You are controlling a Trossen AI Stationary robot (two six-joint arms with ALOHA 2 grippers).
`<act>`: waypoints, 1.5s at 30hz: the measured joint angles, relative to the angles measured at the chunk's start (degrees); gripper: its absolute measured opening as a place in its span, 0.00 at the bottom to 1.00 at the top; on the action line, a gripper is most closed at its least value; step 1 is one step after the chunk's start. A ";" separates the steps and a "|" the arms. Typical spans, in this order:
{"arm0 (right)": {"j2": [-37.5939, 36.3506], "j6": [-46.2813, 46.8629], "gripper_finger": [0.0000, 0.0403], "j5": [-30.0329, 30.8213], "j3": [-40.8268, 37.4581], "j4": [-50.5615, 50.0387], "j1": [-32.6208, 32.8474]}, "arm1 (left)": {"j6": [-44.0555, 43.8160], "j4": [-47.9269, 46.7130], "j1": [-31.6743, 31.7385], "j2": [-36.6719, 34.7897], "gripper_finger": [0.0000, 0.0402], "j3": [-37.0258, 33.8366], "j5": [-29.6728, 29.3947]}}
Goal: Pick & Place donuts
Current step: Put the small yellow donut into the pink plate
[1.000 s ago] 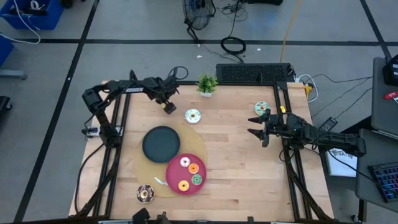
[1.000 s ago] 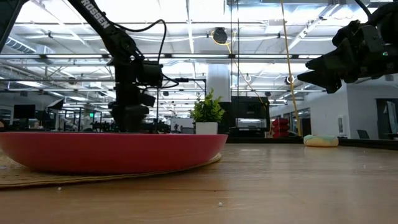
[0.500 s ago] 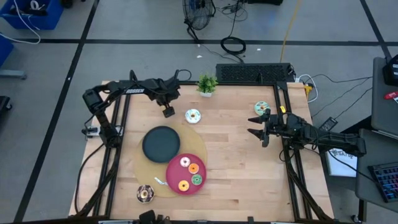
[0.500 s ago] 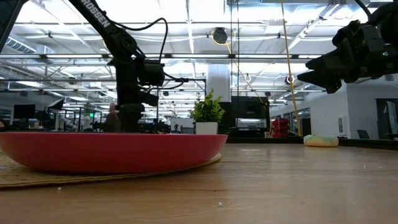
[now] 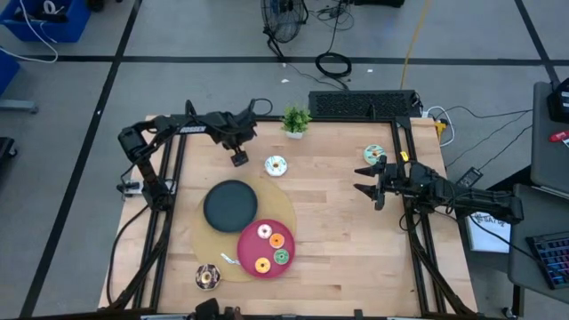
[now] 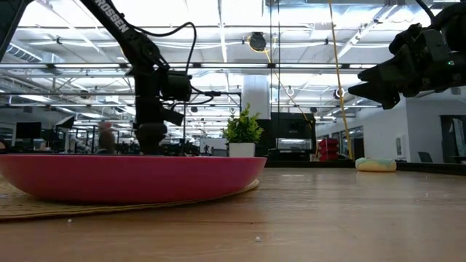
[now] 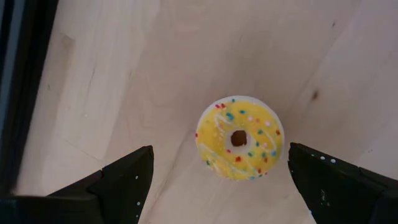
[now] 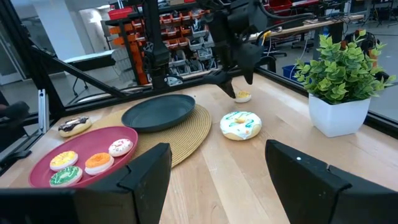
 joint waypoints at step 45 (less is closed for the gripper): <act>0.02 0.01 0.61 0.00 0.00 0.00 0.00 | -3.97 6.33 1.64 0.00 0.67 -3.76 4.66</act>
